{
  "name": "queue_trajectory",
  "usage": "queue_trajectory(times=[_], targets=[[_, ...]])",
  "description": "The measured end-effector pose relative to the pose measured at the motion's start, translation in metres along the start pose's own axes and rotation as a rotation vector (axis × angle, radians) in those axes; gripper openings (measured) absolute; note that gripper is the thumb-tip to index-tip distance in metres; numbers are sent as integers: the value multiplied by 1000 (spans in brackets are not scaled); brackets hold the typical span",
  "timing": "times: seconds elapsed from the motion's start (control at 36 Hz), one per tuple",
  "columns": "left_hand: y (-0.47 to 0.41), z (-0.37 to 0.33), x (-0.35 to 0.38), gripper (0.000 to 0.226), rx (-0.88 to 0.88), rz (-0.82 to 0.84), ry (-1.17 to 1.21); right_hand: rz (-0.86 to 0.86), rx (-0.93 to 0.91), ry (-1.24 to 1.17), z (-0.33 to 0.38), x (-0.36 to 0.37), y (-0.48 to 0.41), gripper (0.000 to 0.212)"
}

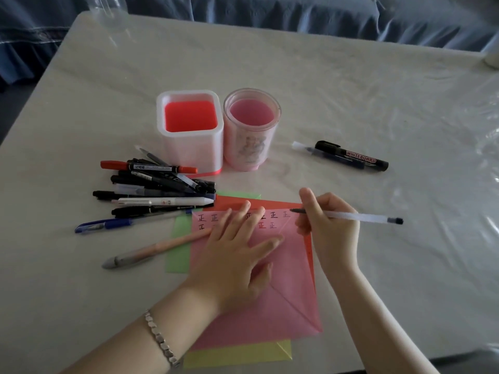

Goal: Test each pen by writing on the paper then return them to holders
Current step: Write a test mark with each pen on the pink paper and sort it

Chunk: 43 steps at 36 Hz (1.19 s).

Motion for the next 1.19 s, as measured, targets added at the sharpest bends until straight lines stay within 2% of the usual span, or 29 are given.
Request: queue_trajectory(times=[0.14,0.28,0.47,0.92,1.19], targets=[[0,0,-2,43,15,-14,43,-138,-33,166,-14,6,1,49],[1,0,-2,42,9,-3,43,-202,-60,211,-22,11,1,46],[-1,1,-1,42,-1,7,57,-171,-122,271,-22,16,0,41],[-3,1,-3,43,-13,13,72,-156,-127,250,-24,18,-3,46],[-4,1,-3,43,-15,15,74,-201,-126,281,-25,16,-3,47]])
Point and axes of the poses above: each hand's wrist, its own y-axis away from the middle knuckle, its own x-axis out of the palm, z = x × y, the point moved 3 cm from there along -y, towards the middle knuckle, and after that the axes turned 12 degrees about y, right-handed, at the moved point
